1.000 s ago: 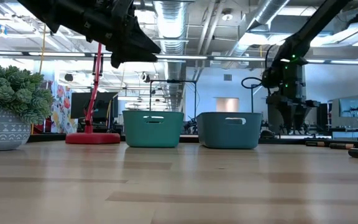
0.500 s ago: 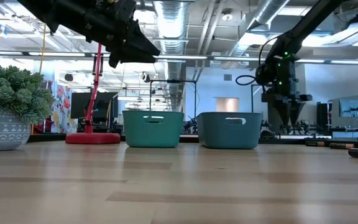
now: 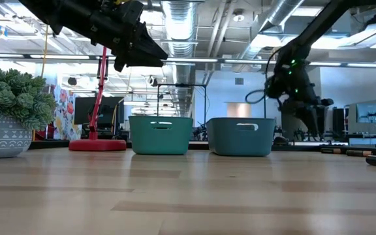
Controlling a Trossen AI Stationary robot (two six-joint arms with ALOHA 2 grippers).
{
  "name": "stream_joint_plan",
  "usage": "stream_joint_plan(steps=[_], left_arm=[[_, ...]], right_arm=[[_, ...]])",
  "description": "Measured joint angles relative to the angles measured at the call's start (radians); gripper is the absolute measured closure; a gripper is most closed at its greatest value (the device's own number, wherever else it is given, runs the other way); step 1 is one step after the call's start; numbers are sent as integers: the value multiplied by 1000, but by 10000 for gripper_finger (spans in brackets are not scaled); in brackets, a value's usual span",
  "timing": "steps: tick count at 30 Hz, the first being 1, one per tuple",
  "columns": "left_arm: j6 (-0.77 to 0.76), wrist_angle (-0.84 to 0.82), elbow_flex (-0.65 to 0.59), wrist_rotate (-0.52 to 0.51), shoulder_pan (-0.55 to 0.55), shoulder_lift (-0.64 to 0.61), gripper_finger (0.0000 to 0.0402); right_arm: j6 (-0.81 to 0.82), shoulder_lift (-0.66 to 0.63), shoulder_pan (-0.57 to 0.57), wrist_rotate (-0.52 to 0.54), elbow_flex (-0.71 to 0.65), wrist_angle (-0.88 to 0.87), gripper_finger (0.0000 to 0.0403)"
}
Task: Sort batteries
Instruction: Put the black battery into the green bin
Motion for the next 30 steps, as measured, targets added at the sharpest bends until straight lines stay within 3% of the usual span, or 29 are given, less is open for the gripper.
stream_joint_plan(steps=[5, 12, 18, 30], left_arm=[[1, -2, 0, 0, 0, 0, 251], [-2, -14, 0, 0, 0, 0, 251], [-5, -20, 0, 5, 0, 0, 251], [-38, -55, 0, 4, 0, 0, 251]], right_arm=[[-28, 108, 33, 79, 23, -23, 228], [-31, 290, 33, 192, 200, -191, 228], [-93, 374, 16, 197, 328, -231, 228], [-96, 443, -76, 182, 334, -257, 228]])
